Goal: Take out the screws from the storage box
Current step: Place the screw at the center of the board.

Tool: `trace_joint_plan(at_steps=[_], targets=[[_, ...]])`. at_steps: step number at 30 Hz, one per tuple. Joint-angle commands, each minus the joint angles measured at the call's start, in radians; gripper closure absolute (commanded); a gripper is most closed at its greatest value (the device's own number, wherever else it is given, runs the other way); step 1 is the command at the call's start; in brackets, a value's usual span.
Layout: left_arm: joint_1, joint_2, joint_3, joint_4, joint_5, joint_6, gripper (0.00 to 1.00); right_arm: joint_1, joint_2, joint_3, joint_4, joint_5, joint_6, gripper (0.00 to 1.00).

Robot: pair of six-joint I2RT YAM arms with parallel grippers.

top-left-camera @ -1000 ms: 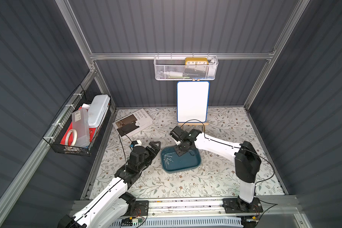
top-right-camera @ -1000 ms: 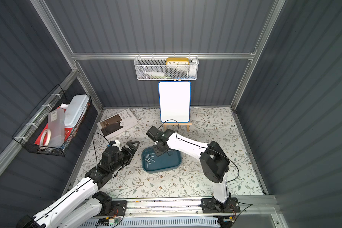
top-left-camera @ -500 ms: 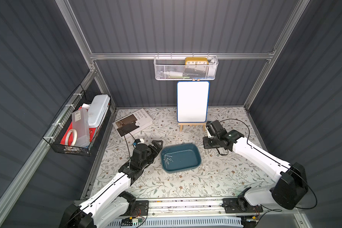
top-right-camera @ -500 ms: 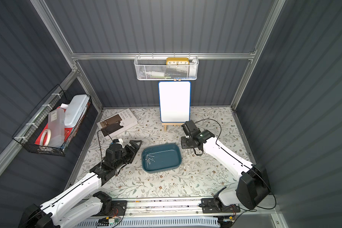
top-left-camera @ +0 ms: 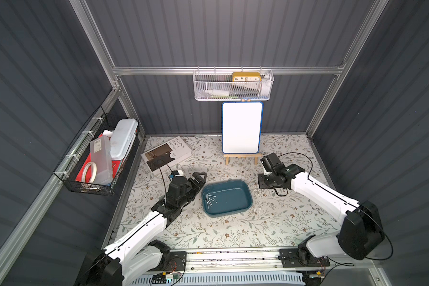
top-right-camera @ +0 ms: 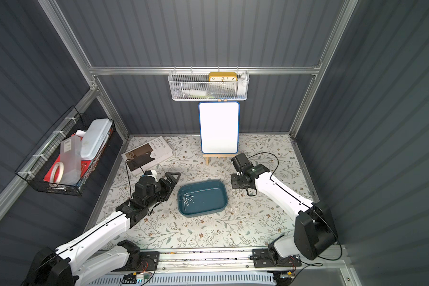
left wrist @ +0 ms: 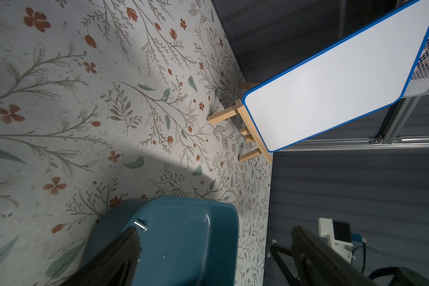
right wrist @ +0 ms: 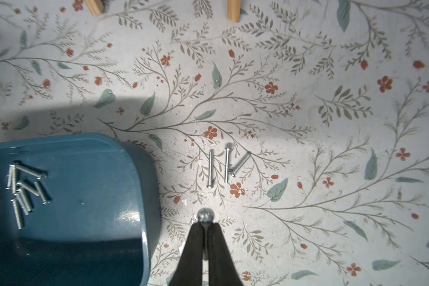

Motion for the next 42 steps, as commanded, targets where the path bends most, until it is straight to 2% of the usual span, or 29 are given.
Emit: trace_joint_plan(at_steps=[1,10,23,29,35,42], targets=[[-0.005,-0.021,0.009,0.009,0.013,0.025,0.01,-0.030,0.046,-0.037,-0.004,0.005,0.025,0.97],[-0.005,0.017,0.008,0.023,0.020,0.037,0.01,-0.100,0.144,-0.086,0.029,-0.003,0.042,0.96],[-0.004,0.047,0.016,0.042,0.023,0.051,0.01,-0.136,0.277,-0.092,0.065,-0.023,0.075,0.94],[-0.005,0.064,0.008,0.051,0.030,0.060,0.01,-0.137,0.289,-0.097,0.067,-0.028,0.090,0.89],[-0.004,0.064,0.013,0.058,0.035,0.068,0.00,-0.137,0.276,-0.103,0.077,-0.046,0.105,0.77],[-0.005,0.105,0.028,0.113,0.061,0.100,0.01,-0.137,0.281,-0.091,0.106,-0.094,0.103,0.75]])
